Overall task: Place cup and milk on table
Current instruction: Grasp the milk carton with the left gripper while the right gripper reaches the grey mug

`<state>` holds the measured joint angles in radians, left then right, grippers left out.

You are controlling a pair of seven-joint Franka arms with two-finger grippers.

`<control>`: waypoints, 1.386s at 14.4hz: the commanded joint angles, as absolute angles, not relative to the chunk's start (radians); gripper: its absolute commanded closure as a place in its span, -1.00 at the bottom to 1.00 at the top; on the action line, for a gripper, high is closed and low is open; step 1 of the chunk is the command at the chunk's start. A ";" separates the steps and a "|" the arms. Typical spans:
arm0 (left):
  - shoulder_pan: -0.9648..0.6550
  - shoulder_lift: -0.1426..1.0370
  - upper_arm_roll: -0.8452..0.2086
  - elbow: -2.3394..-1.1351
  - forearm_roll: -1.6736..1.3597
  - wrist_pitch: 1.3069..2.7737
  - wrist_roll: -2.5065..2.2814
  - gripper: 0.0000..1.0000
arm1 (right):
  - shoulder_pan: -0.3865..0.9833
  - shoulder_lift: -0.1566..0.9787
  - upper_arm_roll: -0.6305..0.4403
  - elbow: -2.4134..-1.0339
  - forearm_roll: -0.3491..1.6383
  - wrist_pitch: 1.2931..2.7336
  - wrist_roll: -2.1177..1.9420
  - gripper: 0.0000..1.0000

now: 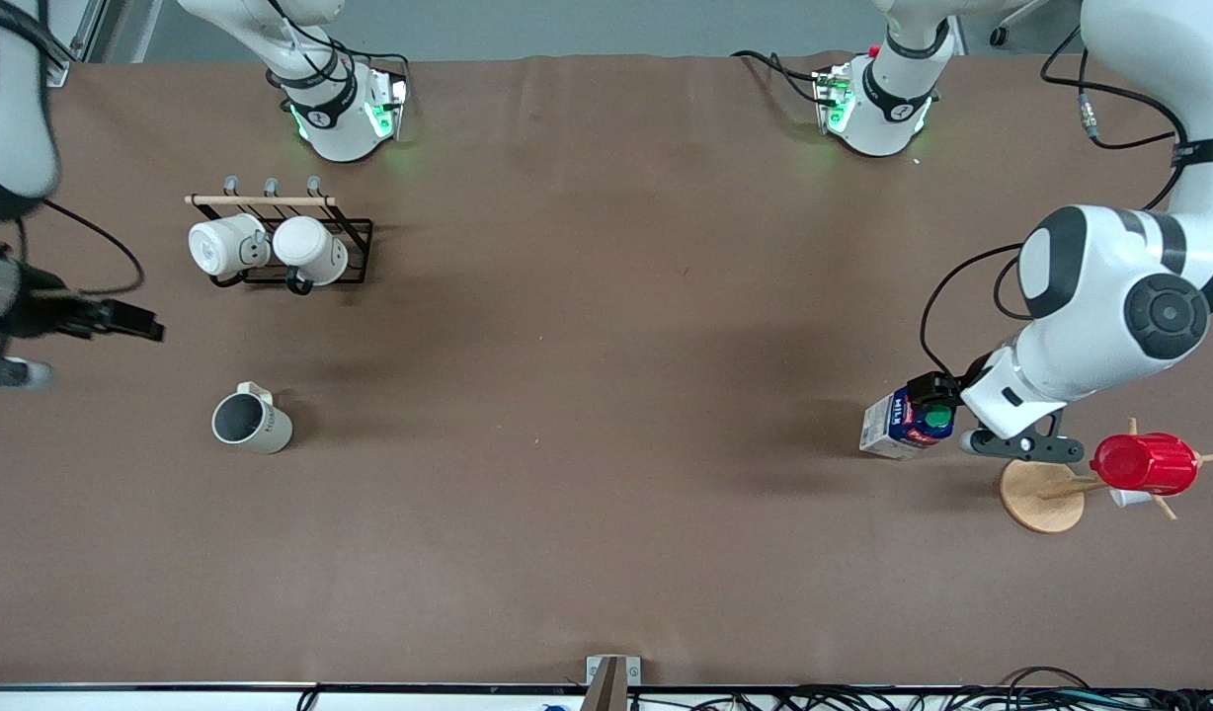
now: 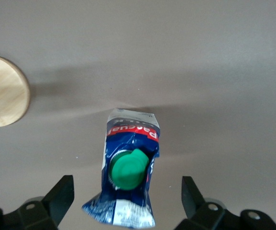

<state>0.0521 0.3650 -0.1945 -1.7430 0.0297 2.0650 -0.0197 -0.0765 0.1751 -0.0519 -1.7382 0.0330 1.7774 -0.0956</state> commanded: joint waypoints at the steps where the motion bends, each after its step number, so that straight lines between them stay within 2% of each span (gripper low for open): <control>1: 0.052 0.385 -0.199 -1.753 0.054 2.103 -0.009 -0.90 | -0.069 0.184 -0.054 -1.888 0.003 1.967 -0.120 -1.00; 3: 0.049 0.400 -0.199 -1.752 0.054 2.120 -0.009 -0.75 | -0.067 0.225 -0.052 -1.972 0.003 2.147 -0.121 -1.00; 5: 0.043 0.411 -0.198 -1.752 0.054 2.120 -0.011 -0.49 | -0.049 0.279 -0.052 -2.005 0.000 2.271 -0.130 -1.00; 8: 0.040 0.411 -0.199 -1.753 0.054 2.112 -0.014 0.10 | -0.046 0.350 -0.052 -2.006 -0.040 2.373 -0.136 -1.00; 9: 0.037 0.410 -0.199 -1.753 0.054 2.111 -0.014 0.20 | -0.048 0.365 -0.052 -2.006 -0.052 2.396 -0.137 -1.00; 13: 0.037 0.382 -0.201 -1.746 0.054 2.068 -0.026 0.47 | -0.060 0.383 -0.052 -2.000 -0.057 2.414 -0.193 -1.00; 18: 0.037 0.365 -0.204 -1.648 0.051 1.953 -0.069 0.51 | -0.071 0.422 -0.054 -2.002 -0.057 2.488 -0.205 -0.98; 19: 0.035 0.364 -0.210 -1.628 0.049 1.935 -0.098 0.51 | -0.072 0.429 -0.054 -2.003 -0.057 2.502 -0.207 -0.85; 20: 0.037 0.365 -0.233 -1.602 0.043 1.910 -0.126 0.51 | -0.072 0.437 -0.054 -2.003 -0.057 2.516 -0.206 -0.57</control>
<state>0.0403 0.3676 -0.2055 -1.6503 0.0320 1.9631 -0.0685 -0.0599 0.4227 -0.0595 -2.0001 -0.0419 2.4849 -0.1958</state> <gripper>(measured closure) 0.700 0.035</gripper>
